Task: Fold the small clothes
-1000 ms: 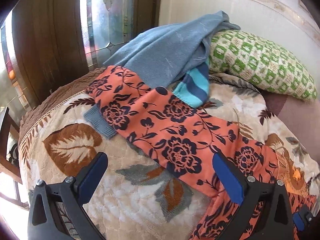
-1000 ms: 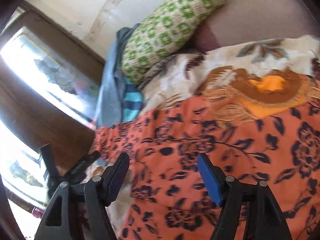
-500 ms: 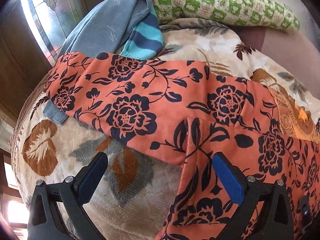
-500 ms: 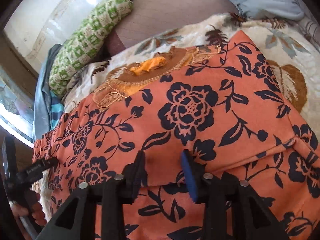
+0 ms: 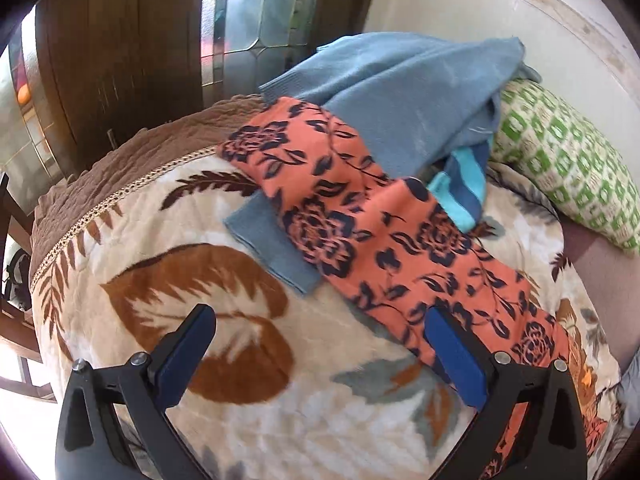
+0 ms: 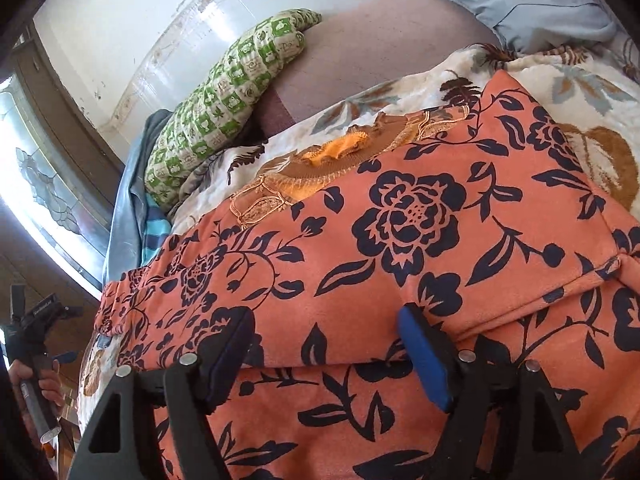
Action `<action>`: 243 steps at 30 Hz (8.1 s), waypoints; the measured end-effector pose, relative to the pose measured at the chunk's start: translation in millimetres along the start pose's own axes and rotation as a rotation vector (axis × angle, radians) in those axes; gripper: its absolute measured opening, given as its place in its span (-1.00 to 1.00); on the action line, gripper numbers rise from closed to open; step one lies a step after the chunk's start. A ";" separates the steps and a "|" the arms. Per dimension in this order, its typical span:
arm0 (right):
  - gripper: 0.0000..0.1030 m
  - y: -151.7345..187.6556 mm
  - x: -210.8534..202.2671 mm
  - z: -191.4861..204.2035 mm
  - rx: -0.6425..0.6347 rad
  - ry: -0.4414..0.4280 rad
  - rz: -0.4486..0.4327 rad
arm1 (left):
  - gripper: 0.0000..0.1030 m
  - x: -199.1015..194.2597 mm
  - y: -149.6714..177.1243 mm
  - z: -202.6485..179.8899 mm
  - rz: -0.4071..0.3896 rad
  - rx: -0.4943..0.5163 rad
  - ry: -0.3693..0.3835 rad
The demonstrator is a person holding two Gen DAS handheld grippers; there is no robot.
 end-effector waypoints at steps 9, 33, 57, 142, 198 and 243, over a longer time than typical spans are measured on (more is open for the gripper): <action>0.51 -0.2 -0.7 2.2 -0.019 0.035 0.015 | 0.70 75.5 -71.1 24.5 0.160 -0.066 0.175; 0.58 0.9 2.4 3.5 -0.032 0.026 0.015 | -0.81 11.2 -97.0 2.8 0.011 -0.006 0.318; 0.58 -1.1 -5.2 -5.5 0.042 -0.085 -0.028 | -0.80 -57.8 -95.4 -0.6 -0.061 0.074 0.158; -0.90 -86.7 -24.0 -45.3 0.126 0.319 0.063 | 0.74 -0.4 116.4 -189.3 0.095 0.464 0.141; -0.74 -40.9 -55.8 -37.7 0.071 0.277 0.225 | 0.82 -42.3 140.9 -172.8 -0.076 0.633 0.038; -0.73 93.4 -239.9 -48.3 0.164 0.143 0.338 | 0.85 -91.0 251.9 28.1 0.046 0.797 0.009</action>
Point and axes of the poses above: each gripper's, at about its wrist camera, not at the fingertips, and x roughly the way its jaws point, z to its left, y to its underside, the point moved 5 cm from there along x, roughly the way its jaws point, and after that the axes turned 10 degrees about -y, right-handed, at the moved point
